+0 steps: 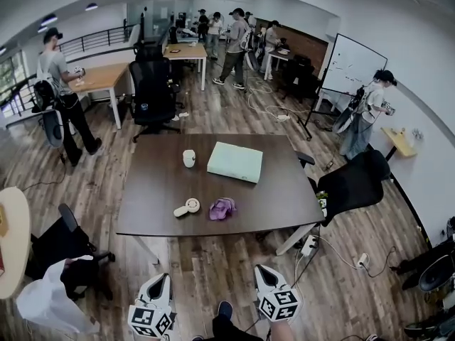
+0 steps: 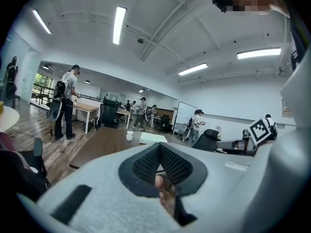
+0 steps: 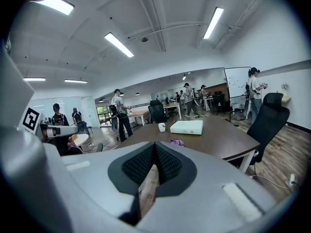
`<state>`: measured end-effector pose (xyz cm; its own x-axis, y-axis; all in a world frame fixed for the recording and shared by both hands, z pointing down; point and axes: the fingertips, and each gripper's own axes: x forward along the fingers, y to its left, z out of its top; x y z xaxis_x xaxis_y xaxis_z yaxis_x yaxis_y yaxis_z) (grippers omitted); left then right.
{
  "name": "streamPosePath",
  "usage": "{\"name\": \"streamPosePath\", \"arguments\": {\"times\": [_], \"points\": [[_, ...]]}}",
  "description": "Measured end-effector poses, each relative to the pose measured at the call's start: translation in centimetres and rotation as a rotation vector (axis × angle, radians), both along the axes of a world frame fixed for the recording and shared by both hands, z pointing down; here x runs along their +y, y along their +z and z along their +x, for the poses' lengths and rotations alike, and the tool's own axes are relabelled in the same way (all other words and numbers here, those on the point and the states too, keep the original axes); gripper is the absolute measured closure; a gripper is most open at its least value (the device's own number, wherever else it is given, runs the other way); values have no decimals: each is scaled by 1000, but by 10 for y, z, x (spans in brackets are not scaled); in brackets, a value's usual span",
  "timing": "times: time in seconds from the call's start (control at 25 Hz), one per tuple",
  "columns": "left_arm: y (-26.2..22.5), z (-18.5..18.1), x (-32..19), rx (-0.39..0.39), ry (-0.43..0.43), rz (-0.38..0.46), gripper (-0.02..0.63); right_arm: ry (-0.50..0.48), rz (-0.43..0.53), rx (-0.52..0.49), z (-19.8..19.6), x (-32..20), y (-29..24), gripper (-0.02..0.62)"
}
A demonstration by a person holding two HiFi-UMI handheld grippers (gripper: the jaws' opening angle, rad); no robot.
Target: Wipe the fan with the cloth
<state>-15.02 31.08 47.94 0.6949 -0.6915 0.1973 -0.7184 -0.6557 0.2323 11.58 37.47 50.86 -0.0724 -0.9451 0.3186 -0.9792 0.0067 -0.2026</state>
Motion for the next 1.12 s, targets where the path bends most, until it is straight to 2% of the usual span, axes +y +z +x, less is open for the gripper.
{"name": "streamPosePath", "arguments": {"times": [0.2, 0.4, 0.6, 0.72, 1.12], "points": [[-4, 18, -34, -10, -44, -1, 606, -50, 4, -3, 17, -39, -2, 586], [-7, 53, -64, -20, -72, 4, 606, -109, -6, 33, 42, -75, 5, 586], [-7, 90, -95, -27, -93, 9, 606, -135, -24, -73, 67, -105, 18, 585], [-13, 106, -107, -29, -101, 25, 606, -144, -36, -88, 79, -117, 24, 586], [0, 111, -129, -66, -139, 17, 606, -199, -45, -75, 85, -157, 29, 586]]}}
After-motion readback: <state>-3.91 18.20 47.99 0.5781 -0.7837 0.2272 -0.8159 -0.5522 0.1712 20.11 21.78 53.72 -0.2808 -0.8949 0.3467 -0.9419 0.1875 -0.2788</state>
